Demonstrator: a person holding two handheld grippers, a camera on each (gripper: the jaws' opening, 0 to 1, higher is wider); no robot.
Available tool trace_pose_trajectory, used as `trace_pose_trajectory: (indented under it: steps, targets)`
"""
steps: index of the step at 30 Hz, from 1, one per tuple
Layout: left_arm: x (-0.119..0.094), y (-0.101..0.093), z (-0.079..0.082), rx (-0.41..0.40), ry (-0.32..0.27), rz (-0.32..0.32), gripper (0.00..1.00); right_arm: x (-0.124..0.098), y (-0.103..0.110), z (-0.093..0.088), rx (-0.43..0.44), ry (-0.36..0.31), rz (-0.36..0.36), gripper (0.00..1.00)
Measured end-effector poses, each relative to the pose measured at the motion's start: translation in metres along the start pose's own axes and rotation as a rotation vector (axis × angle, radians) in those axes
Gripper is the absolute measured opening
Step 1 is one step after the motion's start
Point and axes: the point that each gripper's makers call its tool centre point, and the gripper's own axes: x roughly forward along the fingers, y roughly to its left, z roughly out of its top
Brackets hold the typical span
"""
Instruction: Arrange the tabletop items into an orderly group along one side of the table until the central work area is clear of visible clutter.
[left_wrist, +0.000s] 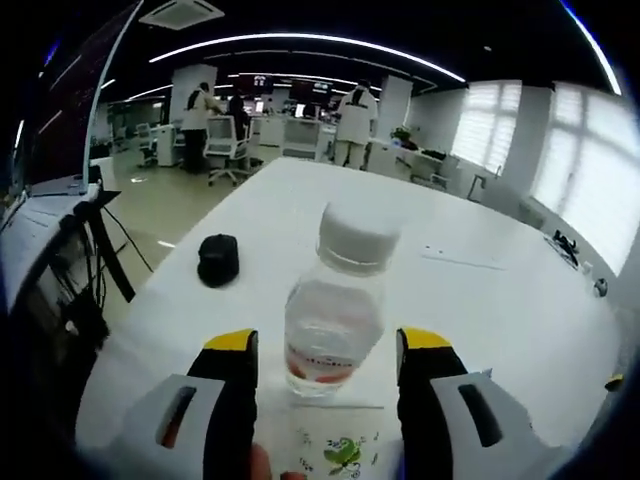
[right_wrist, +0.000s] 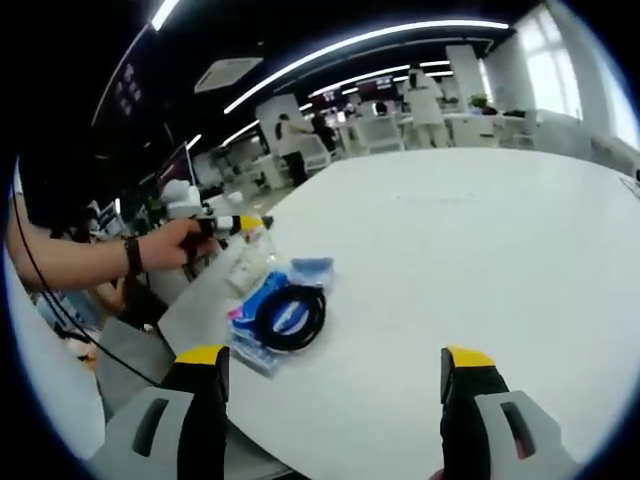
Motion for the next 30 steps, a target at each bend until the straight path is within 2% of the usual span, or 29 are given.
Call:
trace_pose_trajectory:
  steps: [6, 9, 17, 23, 28, 30]
  targets:
    - [-0.021, 0.011, -0.014, 0.003, 0.019, 0.001, 0.55, 0.006, 0.006, -0.001, -0.005, 0.002, 0.018, 0.89]
    - [-0.022, 0.017, -0.021, -0.004, 0.032, 0.000, 0.54, 0.008, 0.011, -0.001, -0.013, 0.006, 0.029, 0.89]
    - [-0.044, 0.015, -0.035, 0.007, 0.042, -0.015, 0.54, 0.010, 0.016, 0.000, -0.029, 0.004, 0.048, 0.89]
    - [-0.046, 0.009, -0.039, 0.014, 0.062, -0.041, 0.54, 0.009, 0.019, -0.001, -0.034, 0.001, 0.052, 0.89]
    - [-0.047, 0.006, -0.047, 0.033, 0.097, -0.063, 0.54, 0.007, 0.020, -0.002, -0.034, 0.000, 0.049, 0.89]
    - [-0.048, 0.004, -0.055, 0.061, 0.139, -0.065, 0.54, 0.005, 0.020, -0.003, -0.033, -0.002, 0.046, 0.89]
